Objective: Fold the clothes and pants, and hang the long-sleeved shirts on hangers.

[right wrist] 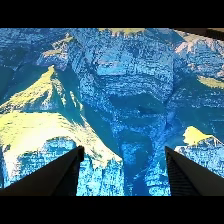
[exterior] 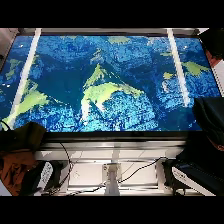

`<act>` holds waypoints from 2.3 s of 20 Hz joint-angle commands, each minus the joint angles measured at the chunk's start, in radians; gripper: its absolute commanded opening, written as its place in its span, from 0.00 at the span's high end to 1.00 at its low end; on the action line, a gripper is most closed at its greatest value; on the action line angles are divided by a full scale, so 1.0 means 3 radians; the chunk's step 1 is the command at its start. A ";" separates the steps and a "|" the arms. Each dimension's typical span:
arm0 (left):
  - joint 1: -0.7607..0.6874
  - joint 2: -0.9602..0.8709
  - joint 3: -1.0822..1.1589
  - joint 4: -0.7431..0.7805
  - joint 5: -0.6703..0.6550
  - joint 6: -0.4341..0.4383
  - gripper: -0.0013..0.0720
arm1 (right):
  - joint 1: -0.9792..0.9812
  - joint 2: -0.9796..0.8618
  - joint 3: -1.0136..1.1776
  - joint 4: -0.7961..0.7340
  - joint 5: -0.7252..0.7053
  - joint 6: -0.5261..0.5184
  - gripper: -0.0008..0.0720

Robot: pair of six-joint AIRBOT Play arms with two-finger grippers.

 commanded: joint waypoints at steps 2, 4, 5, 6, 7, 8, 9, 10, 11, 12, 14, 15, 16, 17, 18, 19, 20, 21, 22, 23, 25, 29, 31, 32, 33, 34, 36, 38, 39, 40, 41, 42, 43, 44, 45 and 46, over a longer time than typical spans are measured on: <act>0.0004 -0.0099 -0.0108 0.0029 0.0367 -0.0130 0.25 | 0.0004 0.0000 -0.0001 0.0001 0.0000 0.0000 0.22; 0.0004 -0.0125 -0.0114 0.0075 0.0430 -0.0214 0.45 | 0.0004 0.0000 -0.0001 0.0001 -0.0001 0.0001 0.22; 0.0004 -0.0125 -0.0113 0.0084 0.0430 -0.0215 0.61 | 0.0004 0.0000 -0.0001 0.0001 -0.0001 0.0001 0.23; 0.0004 -0.0108 -0.0106 0.0100 0.0404 -0.0207 0.82 | 0.0004 0.0000 -0.0001 0.0001 0.0000 0.0001 0.23; 0.0004 -0.0075 -0.0080 0.0132 0.0365 -0.0200 0.93 | 0.0004 0.0000 -0.0001 0.0001 0.0000 0.0000 0.23; 0.0004 -0.0011 -0.0029 0.0186 0.0323 -0.0196 0.94 | 0.0004 0.0000 -0.0001 0.0001 0.0000 0.0001 0.22; 0.0004 0.0072 0.0038 0.0226 0.0305 -0.0150 0.94 | 0.0004 0.0000 -0.0001 0.0001 -0.0001 0.0000 0.23; 0.0004 0.0188 0.0132 0.0262 0.0306 -0.0114 0.94 | 0.0004 0.0000 -0.0001 0.0001 -0.0001 0.0000 0.22; 0.0004 0.0300 0.0234 0.0276 0.0336 -0.0126 0.94 | 0.0004 0.0000 -0.0001 0.0001 -0.0001 0.0000 0.22; 0.0004 0.0425 0.0348 0.0273 0.0389 -0.0164 0.94 | 0.0004 0.0000 -0.0001 0.0001 -0.0001 0.0001 0.23; 0.0004 0.0697 0.0530 0.0266 0.0570 -0.0262 0.94 | 0.0004 0.0000 -0.0001 0.0001 -0.0001 0.0000 0.23; 0.0004 0.0841 0.0582 0.0254 0.0721 -0.0327 0.94 | 0.0004 0.0000 -0.0001 0.0001 0.0000 0.0000 0.22; 0.0004 0.1002 0.0608 0.0237 0.0952 -0.0380 0.94 | 0.0004 0.0000 -0.0001 0.0001 -0.0001 0.0000 0.23; 0.0003 0.1162 0.0610 0.0217 0.1245 -0.0379 0.95 | 0.0004 0.0000 -0.0001 0.0001 -0.0001 0.0000 0.23; 0.0004 0.1297 0.0610 0.0165 0.1525 -0.0379 0.95 | 0.0004 0.0000 -0.0001 0.0001 -0.0001 0.0000 0.22; 0.0003 0.1404 0.0610 0.0111 0.1808 -0.0379 0.95 | 0.0004 0.0000 -0.0001 0.0001 -0.0001 0.0000 0.23; 0.0003 0.1493 0.0618 0.0019 0.2102 -0.0379 0.95 | 0.0004 0.0000 -0.0001 0.0001 0.0000 0.0001 0.22; 0.0003 0.1555 0.0655 -0.0098 0.2332 -0.0378 0.95 | 0.0004 0.0000 -0.0001 0.0001 0.0000 0.0001 0.23; 0.0003 0.1575 0.0715 -0.0205 0.2482 -0.0376 0.95 | 0.0004 0.0000 -0.0001 0.0001 -0.0001 0.0000 0.23; 0.0003 0.1567 0.0814 -0.0333 0.2599 -0.0376 0.95 | 0.0004 0.0000 -0.0001 0.0001 -0.0001 0.0001 0.23; -0.0017 0.1521 0.1003 -0.0673 0.2867 -0.0357 0.95 | 0.0004 0.0000 -0.0001 0.0001 -0.0001 0.0000 0.23; -0.0403 0.1244 0.1320 -0.1600 0.3187 0.0103 0.95 | 0.0004 0.0000 -0.0001 0.0001 -0.0001 0.0001 0.22; -0.0811 0.1024 0.1373 -0.2085 0.3187 0.0439 0.95 | 0.0004 0.0000 -0.0001 0.0001 -0.0001 0.0001 0.23; -0.1078 0.0890 0.1373 -0.2267 0.3187 0.0638 0.95 | 0.0004 0.0000 -0.0001 0.0001 -0.0001 0.0000 0.22; -0.1353 0.0750 0.1373 -0.2328 0.3187 0.0782 0.95 | 0.0004 0.0000 -0.0001 0.0001 -0.0001 0.0000 0.22; -0.1666 0.0582 0.1373 -0.2323 0.3187 0.0848 0.95 | 0.0004 0.0000 -0.0001 0.0001 -0.0001 0.0001 0.22; -0.2211 0.0247 0.1373 -0.2323 0.3188 0.0956 0.95 | 0.0004 0.0000 -0.0001 0.0001 -0.0001 0.0000 0.23; -0.2721 -0.0128 0.1373 -0.2323 0.3188 0.1087 0.95 | 0.0004 0.0000 -0.0001 0.0001 -0.0001 0.0000 0.23; -0.2945 -0.0326 0.1373 -0.2322 0.3188 0.1130 0.95 | 0.0004 0.0000 -0.0001 0.0001 -0.0001 0.0001 0.23; -0.3117 -0.0500 0.1373 -0.2323 0.3188 0.1139 0.95 | 0.0004 0.0000 -0.0001 0.0001 -0.0001 0.0000 0.22; -0.3283 -0.0679 0.1373 -0.2323 0.3189 0.1139 0.95 | 0.0004 0.0000 -0.0001 0.0001 -0.0001 0.0001 0.22; -0.3421 -0.0834 0.1373 -0.2323 0.3190 0.1139 0.95 | 0.0004 0.0000 -0.0001 0.0001 -0.0001 0.0000 0.22; -0.3553 -0.0982 0.1373 -0.2323 0.3195 0.1139 0.95 | 0.0004 0.0000 -0.0001 0.0001 -0.0001 0.0000 0.23; -0.3680 -0.1115 0.1373 -0.2324 0.3213 0.1138 0.95 | 0.0004 0.0000 -0.0001 0.0001 -0.0001 0.0001 0.22; -0.3788 -0.1222 0.1373 -0.2324 0.3231 0.1139 0.95 | 0.0004 0.0000 -0.0001 0.0001 -0.0001 0.0000 0.23; -0.3900 -0.1322 0.1373 -0.2324 0.3251 0.1138 0.95 | 0.0004 0.0000 -0.0001 0.0001 -0.0001 0.0000 0.23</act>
